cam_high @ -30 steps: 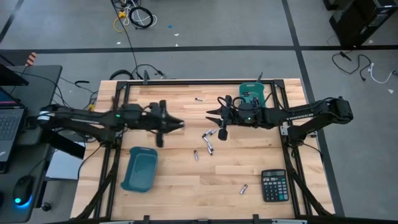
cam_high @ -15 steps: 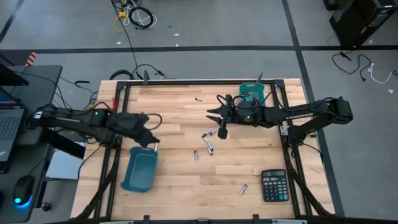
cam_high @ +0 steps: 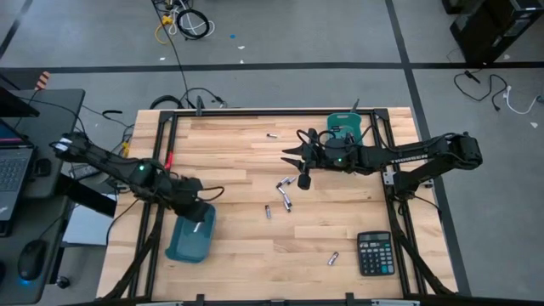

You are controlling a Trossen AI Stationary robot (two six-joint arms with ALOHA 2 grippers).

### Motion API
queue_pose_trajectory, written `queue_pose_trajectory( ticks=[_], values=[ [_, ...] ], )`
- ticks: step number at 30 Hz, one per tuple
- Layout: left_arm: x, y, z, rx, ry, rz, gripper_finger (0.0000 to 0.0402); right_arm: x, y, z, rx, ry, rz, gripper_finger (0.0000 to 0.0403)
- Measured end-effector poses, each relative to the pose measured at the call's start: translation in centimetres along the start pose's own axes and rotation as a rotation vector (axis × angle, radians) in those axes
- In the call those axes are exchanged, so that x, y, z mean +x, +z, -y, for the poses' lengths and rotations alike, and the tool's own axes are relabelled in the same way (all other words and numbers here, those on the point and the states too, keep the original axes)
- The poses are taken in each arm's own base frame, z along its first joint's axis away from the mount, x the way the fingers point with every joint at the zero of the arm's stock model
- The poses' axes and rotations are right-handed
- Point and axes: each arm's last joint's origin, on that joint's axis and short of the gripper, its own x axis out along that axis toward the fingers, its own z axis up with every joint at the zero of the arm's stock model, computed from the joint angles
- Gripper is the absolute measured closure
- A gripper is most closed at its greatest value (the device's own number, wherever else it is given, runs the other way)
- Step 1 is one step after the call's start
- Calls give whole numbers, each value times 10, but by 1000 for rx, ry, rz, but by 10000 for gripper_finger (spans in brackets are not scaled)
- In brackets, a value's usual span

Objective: Sort batteries
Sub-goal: Put the silver battery into the blue bin

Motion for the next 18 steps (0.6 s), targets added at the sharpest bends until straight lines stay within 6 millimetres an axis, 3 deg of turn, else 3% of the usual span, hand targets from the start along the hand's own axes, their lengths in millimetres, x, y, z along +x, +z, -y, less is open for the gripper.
queue_pose_trajectory(
  ticks=[10, 18],
  values=[
    [22, -7, -2, 25, 167, -9, 340, 0, 0, 0, -3, 0, -1, 314],
    [31, -7, -3, 14, 231, -48, 294, 0, 0, 0, -3, 1, -1, 315]
  ],
)
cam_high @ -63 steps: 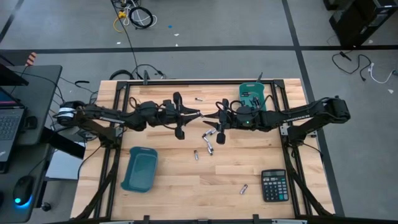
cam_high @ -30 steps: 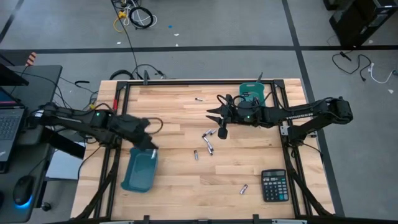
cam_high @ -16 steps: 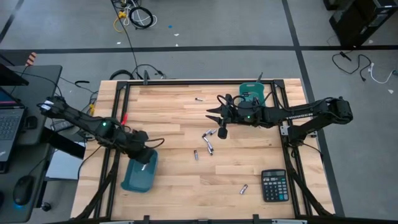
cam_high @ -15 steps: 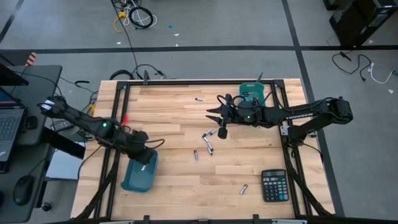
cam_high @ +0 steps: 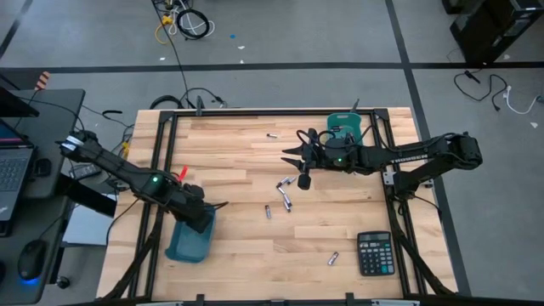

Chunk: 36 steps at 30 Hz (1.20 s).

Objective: Sort batteries
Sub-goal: Put the silver battery into the blue bin

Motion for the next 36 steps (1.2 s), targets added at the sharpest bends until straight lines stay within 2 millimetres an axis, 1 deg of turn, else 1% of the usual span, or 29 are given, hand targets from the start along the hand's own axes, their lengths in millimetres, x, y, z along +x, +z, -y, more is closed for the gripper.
queue_pose_trajectory(
  ticks=[4, 7, 10, 12, 14, 16, 20, 22, 24, 28, 31, 33, 36],
  values=[
    [0, 0, -1, 2, 7, -2, 271, 0, 0, 0, 0, 0, 0, 314],
    [-3, -1, 2, 12, -31, -26, 263, 0, -1, 0, -10, 1, -9, 313],
    [-16, -2, 12, 22, -91, -38, 262, 0, -2, 2, -16, -27, -18, 314],
    [-28, -3, 20, 34, -126, -20, 264, 1, -2, 7, 17, -86, -24, 316],
    [-42, -3, 27, 72, -153, 35, 266, 2, -3, 15, 58, -151, -32, 319],
    [-58, -2, 37, 135, -211, 132, 268, 2, -5, 23, 81, -188, -40, 323],
    [-88, 10, 50, 252, -245, 410, 270, 3, -7, 34, 120, -225, -61, 332],
    [-98, 20, 51, 295, -213, 535, 270, 3, -3, 38, 120, -234, -103, 339],
    [-103, 32, 49, 347, -161, 623, 270, 3, 5, 41, 115, -246, -141, 344],
    [-108, 65, 43, 436, -25, 727, 270, -3, 21, 44, 112, -255, -217, 352],
    [-107, 95, 43, 536, 89, 793, 270, -16, 36, 47, 108, -255, -239, 353],
    [-103, 115, 47, 618, 144, 837, 270, -29, 42, 49, 114, -256, -243, 353],
    [-90, 149, 50, 757, 256, 834, 270, -51, 47, 51, 140, -259, -242, 353]
  ],
)
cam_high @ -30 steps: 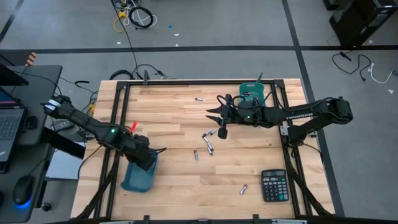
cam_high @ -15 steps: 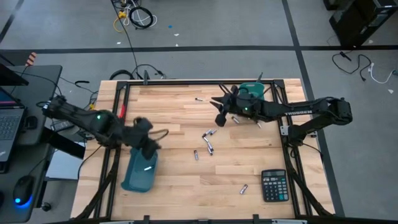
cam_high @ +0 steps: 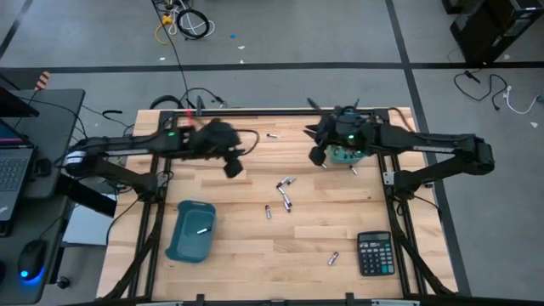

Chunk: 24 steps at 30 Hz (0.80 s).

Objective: Sort batteries
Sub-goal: Put the silver battery into the blue bin

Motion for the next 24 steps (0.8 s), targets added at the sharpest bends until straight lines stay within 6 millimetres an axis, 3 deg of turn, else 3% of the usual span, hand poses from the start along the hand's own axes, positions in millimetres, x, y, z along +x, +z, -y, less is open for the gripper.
queue_pose_trajectory(
  ticks=[5, 11, 15, 18, 24],
  values=[
    [67, 9, -17, 243, 20, -4, 270, -28, -5, 9, 60, 4, 9, 353],
    [139, 6, -33, 384, -98, 70, 270, -34, -20, 9, 115, 18, 3, 353],
    [169, -7, -55, 356, -53, 19, 270, -31, -34, 6, 106, 22, -36, 353],
    [188, -12, -68, 216, -36, 33, 270, -29, -38, 6, 108, 20, -47, 353],
    [212, -5, -81, 117, -190, 8, 270, -28, -39, 7, 105, 15, -50, 353]
  ],
)
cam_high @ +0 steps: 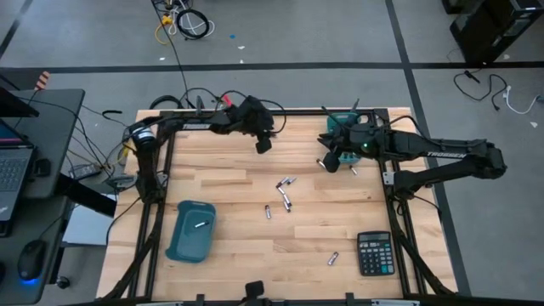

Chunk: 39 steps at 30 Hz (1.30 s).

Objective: Sort batteries
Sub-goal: Put the silver battery into the blue bin

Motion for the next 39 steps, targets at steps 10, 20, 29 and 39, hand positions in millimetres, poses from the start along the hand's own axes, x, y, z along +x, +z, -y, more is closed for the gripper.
queue_pose_trajectory(
  ticks=[10, 20, 29, 39],
  values=[
    [26, -9, -22, 67, -156, -212, 270, 2, 1, 7, 16, -31, 2, 353],
    [33, -10, -28, 156, -85, -190, 270, 3, 2, 13, 29, -55, 1, 353],
    [47, -24, -28, 116, -77, -239, 270, 4, 2, 14, 31, -59, 1, 353],
    [54, -32, -31, 74, -75, -271, 270, 4, 2, 15, 37, -64, 1, 353]
  ],
)
